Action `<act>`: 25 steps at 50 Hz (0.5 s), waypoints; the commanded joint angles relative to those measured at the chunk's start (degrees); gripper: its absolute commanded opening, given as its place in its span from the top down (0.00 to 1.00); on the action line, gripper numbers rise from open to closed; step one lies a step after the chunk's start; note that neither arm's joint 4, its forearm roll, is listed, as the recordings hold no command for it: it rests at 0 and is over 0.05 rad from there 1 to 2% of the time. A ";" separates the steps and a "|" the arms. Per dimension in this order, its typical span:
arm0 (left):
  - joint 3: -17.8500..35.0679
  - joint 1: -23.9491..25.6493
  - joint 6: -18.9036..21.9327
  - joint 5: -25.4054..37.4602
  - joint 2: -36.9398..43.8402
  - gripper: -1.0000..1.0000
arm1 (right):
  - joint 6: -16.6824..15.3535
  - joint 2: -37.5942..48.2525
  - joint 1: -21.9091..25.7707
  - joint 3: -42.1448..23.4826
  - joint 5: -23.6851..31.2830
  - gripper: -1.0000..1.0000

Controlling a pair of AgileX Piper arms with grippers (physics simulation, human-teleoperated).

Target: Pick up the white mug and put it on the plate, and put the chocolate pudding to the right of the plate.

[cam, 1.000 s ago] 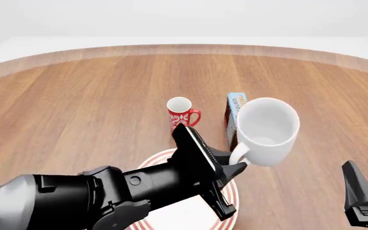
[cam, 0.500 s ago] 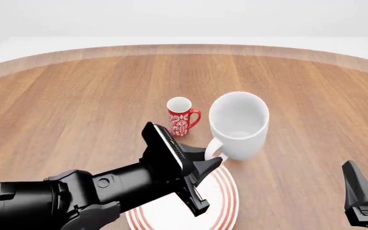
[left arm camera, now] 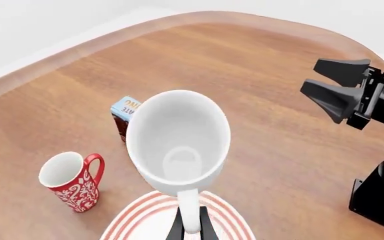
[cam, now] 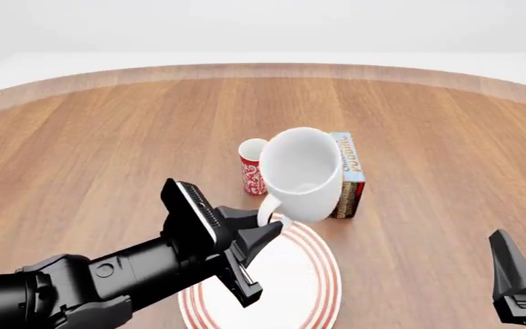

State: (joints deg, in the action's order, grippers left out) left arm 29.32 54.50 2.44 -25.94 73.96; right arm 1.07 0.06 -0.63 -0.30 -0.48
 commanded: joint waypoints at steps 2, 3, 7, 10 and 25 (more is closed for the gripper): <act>-3.19 -1.88 -0.17 -0.18 -3.28 1.00 | -0.06 0.00 0.03 -0.05 0.02 0.00; -3.30 -1.88 -0.20 -0.11 -3.28 1.00 | -0.06 0.00 0.03 -0.05 0.01 0.00; -3.73 -1.85 -0.13 0.32 -3.45 1.00 | -0.08 0.00 0.04 -0.04 0.01 0.00; -4.17 -1.98 -0.17 0.69 -3.74 1.00 | -0.06 0.00 0.02 -0.02 -0.02 0.00; -7.04 -2.41 -1.56 0.82 -4.06 1.00 | -0.08 0.01 0.09 0.00 -0.05 0.00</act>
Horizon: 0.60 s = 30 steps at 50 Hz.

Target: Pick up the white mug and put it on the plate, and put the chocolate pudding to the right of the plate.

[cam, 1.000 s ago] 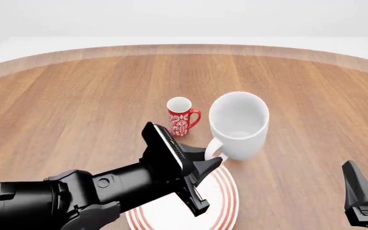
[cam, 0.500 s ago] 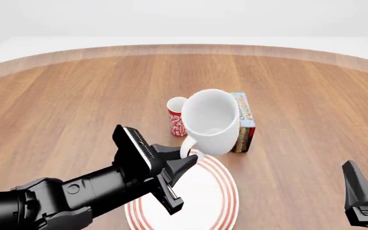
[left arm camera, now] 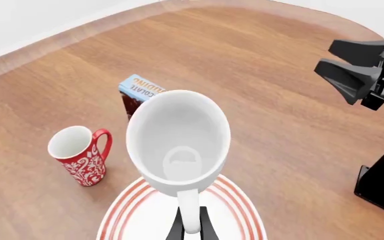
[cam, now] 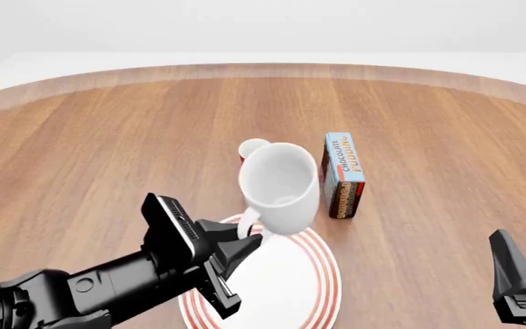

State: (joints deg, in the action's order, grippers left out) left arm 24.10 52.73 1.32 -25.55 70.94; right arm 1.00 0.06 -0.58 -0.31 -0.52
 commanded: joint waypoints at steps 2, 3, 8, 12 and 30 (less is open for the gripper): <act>-2.16 -0.73 -0.71 0.59 -1.50 1.00 | -0.02 0.00 0.01 0.01 -0.01 0.00; -2.33 -0.90 -0.67 0.62 -1.64 1.00 | -0.03 0.00 0.03 0.01 -0.04 0.00; -2.97 -1.29 -0.92 0.83 -2.24 1.00 | 0.00 0.00 0.00 0.01 -0.03 0.00; -3.72 -1.34 -1.30 0.75 -2.11 1.00 | -0.03 0.00 0.05 0.01 -0.04 0.00; -6.46 -1.35 -3.04 0.10 -0.78 1.00 | -0.02 0.00 0.02 0.01 -0.03 0.00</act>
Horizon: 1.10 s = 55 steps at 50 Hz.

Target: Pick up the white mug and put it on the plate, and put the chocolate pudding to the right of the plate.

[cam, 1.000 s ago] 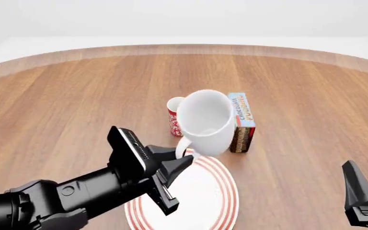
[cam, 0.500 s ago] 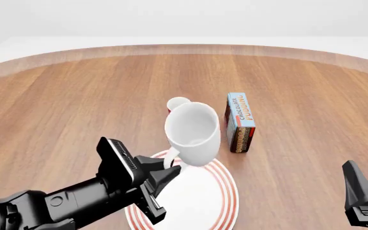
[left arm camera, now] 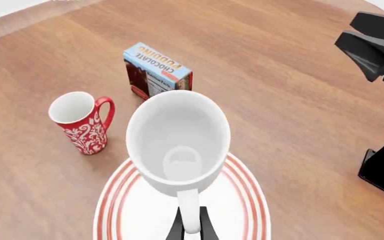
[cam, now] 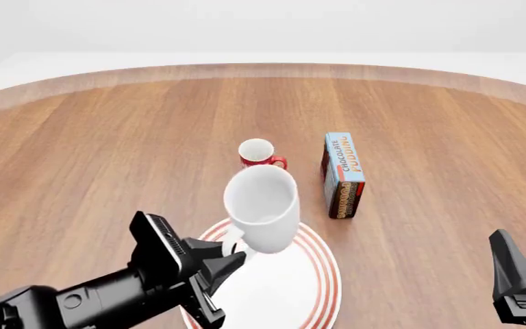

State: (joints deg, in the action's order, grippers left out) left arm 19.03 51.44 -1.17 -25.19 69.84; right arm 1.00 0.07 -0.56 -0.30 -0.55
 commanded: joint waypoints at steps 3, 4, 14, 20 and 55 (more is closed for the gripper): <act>-1.62 -0.15 -0.63 -0.16 0.35 1.00 | -0.02 0.00 -0.01 0.00 0.01 0.00; -1.64 -0.11 -0.68 -0.10 0.36 1.00 | -0.01 0.00 -0.02 0.00 0.00 0.00; -3.07 -0.30 -0.92 -0.70 1.55 1.00 | -0.01 0.00 0.02 0.00 0.02 0.00; -3.68 -0.67 -1.25 -0.75 1.53 1.00 | 0.00 0.00 0.01 0.00 0.01 0.00; -5.82 0.00 -4.33 -5.92 7.46 1.00 | 0.00 0.00 -0.02 0.00 0.00 0.00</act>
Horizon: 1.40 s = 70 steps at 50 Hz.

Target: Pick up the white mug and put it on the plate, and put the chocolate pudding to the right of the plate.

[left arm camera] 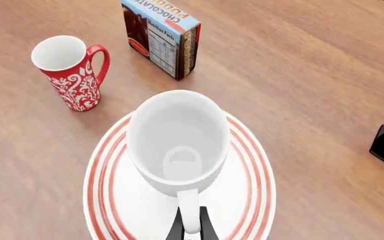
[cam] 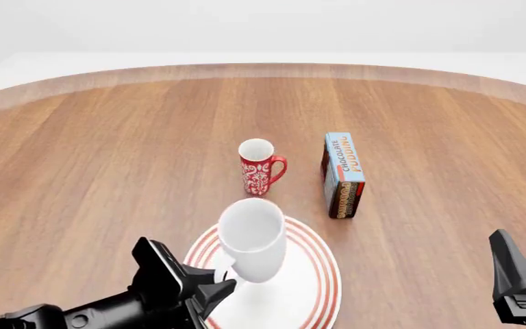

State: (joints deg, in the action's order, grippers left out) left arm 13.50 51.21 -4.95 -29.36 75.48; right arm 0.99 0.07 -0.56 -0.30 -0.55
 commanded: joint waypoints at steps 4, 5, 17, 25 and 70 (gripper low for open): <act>-0.46 0.46 -1.02 -2.72 2.88 1.00 | 0.01 0.00 0.01 0.00 0.01 0.00; -0.47 0.44 -1.10 -2.89 3.10 1.00 | 0.00 0.00 0.01 0.00 0.00 0.00; -0.85 0.23 -1.72 -4.69 5.15 1.00 | 0.02 0.00 0.00 0.00 0.00 0.00; -1.18 0.04 -2.05 -5.32 5.79 1.00 | 0.03 0.00 -0.02 0.00 0.01 0.00; -2.31 0.61 -4.43 -10.10 10.96 1.00 | 0.03 0.00 0.02 0.00 -0.01 0.00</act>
State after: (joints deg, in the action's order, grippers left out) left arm 11.40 51.66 -9.10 -38.25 85.41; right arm 1.00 0.07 -0.56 -0.30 -0.54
